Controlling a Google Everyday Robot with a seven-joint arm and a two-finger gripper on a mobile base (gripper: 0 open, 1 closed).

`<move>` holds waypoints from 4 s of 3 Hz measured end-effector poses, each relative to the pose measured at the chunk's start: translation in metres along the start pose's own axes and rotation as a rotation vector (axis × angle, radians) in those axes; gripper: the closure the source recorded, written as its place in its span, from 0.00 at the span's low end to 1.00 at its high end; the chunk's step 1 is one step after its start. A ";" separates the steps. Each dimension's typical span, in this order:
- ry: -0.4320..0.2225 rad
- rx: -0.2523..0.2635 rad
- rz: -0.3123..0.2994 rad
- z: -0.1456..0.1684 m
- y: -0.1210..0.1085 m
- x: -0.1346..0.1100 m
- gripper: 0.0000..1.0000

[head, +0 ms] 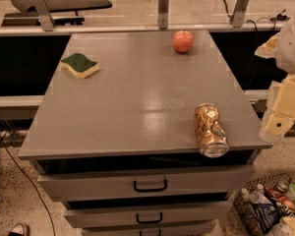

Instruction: Pick sponge

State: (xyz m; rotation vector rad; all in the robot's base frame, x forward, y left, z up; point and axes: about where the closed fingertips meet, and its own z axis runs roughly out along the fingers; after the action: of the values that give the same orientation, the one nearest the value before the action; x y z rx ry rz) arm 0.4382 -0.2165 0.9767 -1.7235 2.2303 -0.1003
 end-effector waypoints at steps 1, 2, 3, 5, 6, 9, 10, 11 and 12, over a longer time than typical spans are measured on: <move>0.000 0.000 0.000 0.000 0.000 0.000 0.00; -0.085 -0.015 -0.004 0.020 -0.010 -0.034 0.00; -0.209 -0.065 0.010 0.063 -0.029 -0.096 0.00; -0.337 -0.126 0.051 0.106 -0.045 -0.168 0.00; -0.400 -0.122 0.067 0.119 -0.053 -0.192 0.00; -0.705 -0.039 0.171 0.205 -0.141 -0.356 0.00; -0.734 -0.007 0.190 0.227 -0.156 -0.390 0.00; -0.757 -0.005 0.213 0.247 -0.164 -0.414 0.00; -0.772 -0.025 0.232 0.264 -0.166 -0.430 0.16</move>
Offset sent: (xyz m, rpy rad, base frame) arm 0.0615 0.0864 -0.0289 0.2240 -0.0075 0.0767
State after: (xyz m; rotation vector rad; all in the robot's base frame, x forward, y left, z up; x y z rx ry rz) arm 0.7643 0.1845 0.8573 -1.1982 1.8070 0.5522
